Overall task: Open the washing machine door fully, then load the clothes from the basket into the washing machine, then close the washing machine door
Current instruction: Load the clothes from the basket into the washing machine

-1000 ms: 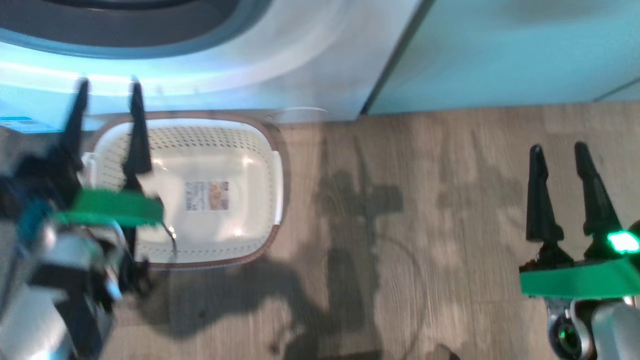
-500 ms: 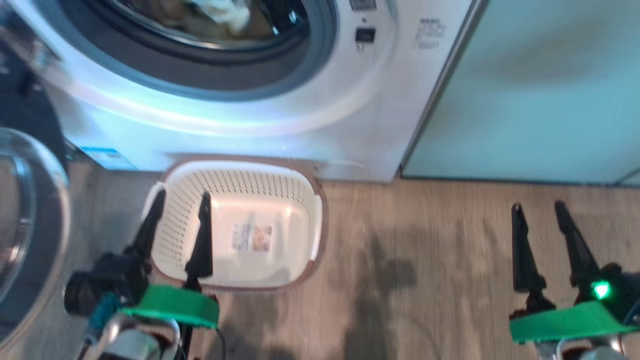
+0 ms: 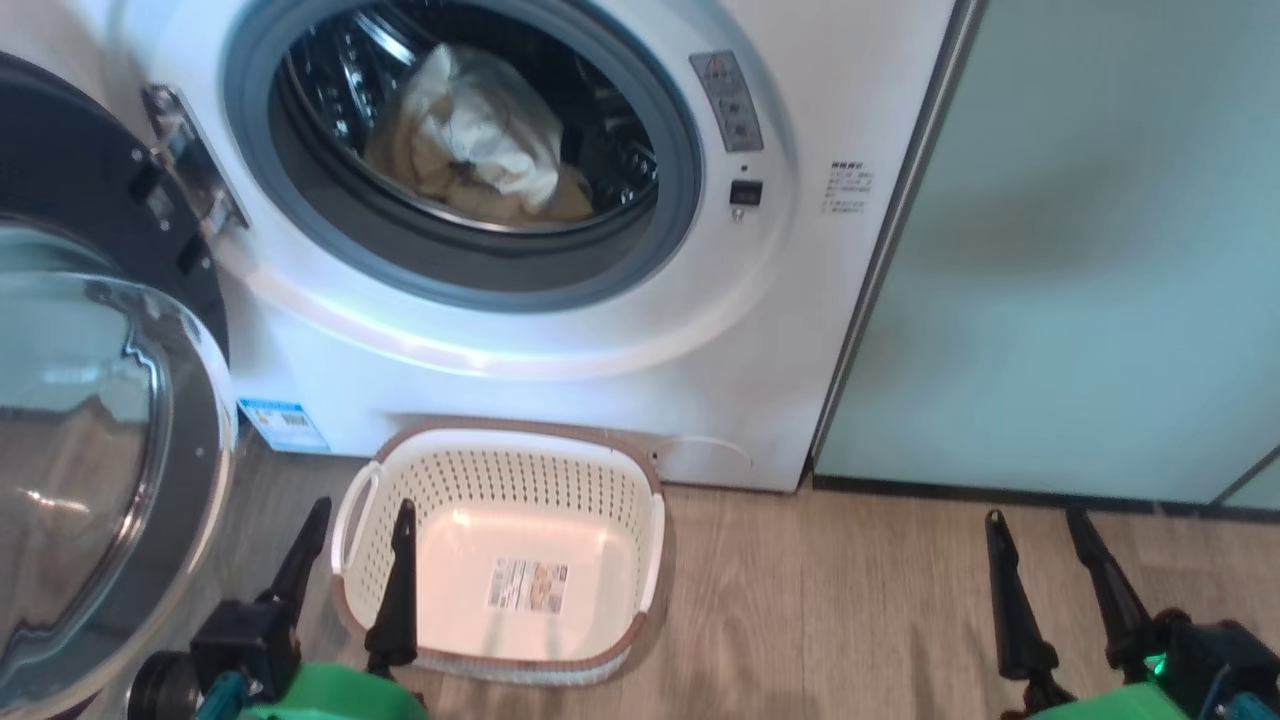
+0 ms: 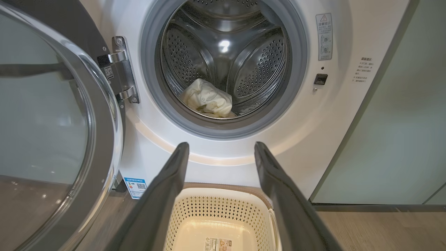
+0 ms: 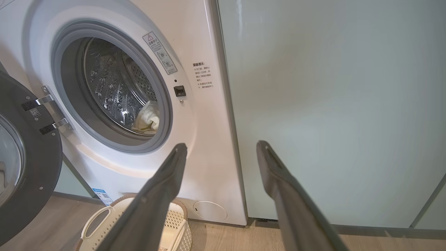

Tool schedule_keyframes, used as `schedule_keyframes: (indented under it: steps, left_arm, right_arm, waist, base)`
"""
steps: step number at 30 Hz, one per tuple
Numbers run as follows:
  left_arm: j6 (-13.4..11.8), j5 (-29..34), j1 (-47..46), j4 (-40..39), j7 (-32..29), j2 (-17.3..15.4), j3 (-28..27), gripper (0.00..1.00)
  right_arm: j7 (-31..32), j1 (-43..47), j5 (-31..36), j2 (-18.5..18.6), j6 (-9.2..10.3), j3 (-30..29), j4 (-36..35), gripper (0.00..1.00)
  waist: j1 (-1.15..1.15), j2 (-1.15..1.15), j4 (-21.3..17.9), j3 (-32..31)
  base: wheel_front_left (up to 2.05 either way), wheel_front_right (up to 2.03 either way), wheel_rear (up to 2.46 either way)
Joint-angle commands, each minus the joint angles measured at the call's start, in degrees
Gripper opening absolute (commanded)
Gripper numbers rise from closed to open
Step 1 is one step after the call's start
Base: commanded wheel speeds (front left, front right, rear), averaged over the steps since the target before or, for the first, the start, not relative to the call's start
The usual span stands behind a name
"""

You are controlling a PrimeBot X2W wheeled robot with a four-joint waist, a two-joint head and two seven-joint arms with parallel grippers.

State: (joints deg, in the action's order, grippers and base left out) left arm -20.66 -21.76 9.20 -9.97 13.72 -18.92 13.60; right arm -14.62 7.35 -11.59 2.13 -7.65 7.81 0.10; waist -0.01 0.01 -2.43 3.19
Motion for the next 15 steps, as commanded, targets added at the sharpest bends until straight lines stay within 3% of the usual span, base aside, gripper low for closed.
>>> schedule_keyframes:
  steps: [1, 15]
  left_arm:
    - [-0.1, 0.0, -1.9, -1.4, 0.7, -0.7, -2.0, 1.00]
    - [-0.3, -0.4, 1.0, -0.3, 0.9, 0.2, -1.4, 1.00]
  right_arm:
    - [-0.4, -0.8, 0.3, 0.8, 0.16, 1.4, -1.7, 1.00]
    - [-0.4, 1.9, 0.3, 0.8, 0.16, 1.6, -2.1, 1.00]
  waist:
    - [0.01, -0.01, -0.1, -1.4]
    - [0.01, -0.01, -1.7, -4.6]
  base:
    - [0.00, 0.00, 0.00]
    - [0.00, 0.00, 0.00]
